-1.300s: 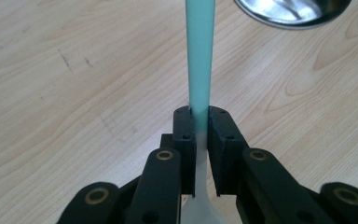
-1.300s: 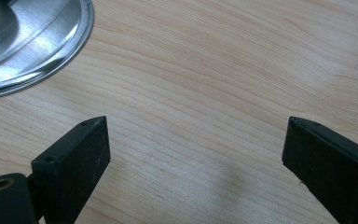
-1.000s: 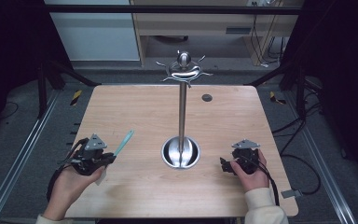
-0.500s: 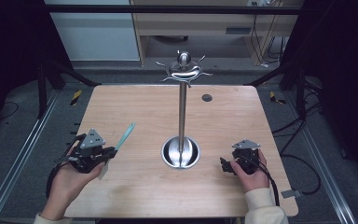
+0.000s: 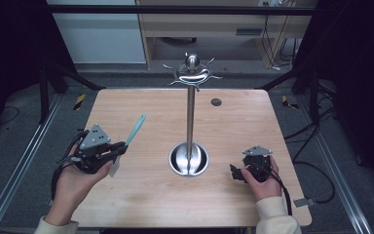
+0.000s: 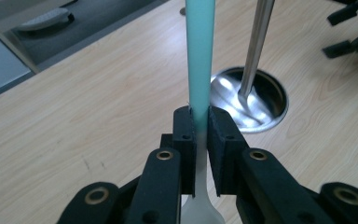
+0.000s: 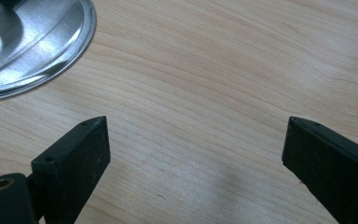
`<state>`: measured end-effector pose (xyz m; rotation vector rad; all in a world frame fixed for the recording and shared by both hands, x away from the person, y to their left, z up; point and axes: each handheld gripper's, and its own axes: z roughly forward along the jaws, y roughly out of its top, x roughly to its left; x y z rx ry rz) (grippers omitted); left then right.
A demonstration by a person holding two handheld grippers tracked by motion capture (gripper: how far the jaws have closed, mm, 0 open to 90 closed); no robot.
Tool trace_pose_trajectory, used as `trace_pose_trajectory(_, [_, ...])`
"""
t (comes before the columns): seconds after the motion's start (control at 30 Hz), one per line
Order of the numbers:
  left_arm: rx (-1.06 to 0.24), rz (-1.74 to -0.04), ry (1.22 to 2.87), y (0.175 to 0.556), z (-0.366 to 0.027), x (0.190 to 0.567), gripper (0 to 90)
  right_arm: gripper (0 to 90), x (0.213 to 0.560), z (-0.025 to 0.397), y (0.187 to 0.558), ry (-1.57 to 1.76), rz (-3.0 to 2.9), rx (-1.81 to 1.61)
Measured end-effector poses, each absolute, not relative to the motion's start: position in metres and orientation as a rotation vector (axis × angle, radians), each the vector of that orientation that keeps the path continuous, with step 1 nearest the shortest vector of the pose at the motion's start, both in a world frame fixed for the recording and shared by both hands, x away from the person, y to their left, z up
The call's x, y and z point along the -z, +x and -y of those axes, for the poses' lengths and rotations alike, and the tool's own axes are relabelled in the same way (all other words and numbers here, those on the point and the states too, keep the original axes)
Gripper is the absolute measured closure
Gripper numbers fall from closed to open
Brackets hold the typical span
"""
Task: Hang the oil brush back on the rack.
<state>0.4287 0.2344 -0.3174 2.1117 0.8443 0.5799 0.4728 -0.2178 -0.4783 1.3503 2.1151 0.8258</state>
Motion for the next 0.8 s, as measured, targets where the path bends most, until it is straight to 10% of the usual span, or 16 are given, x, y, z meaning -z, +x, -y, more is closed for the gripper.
trace_pose_trajectory(0.8, [-0.61,-0.731,1.959,0.426,-0.205,0.278,81.8,8.2,0.477,0.221,0.471,1.342,-2.11,-0.828])
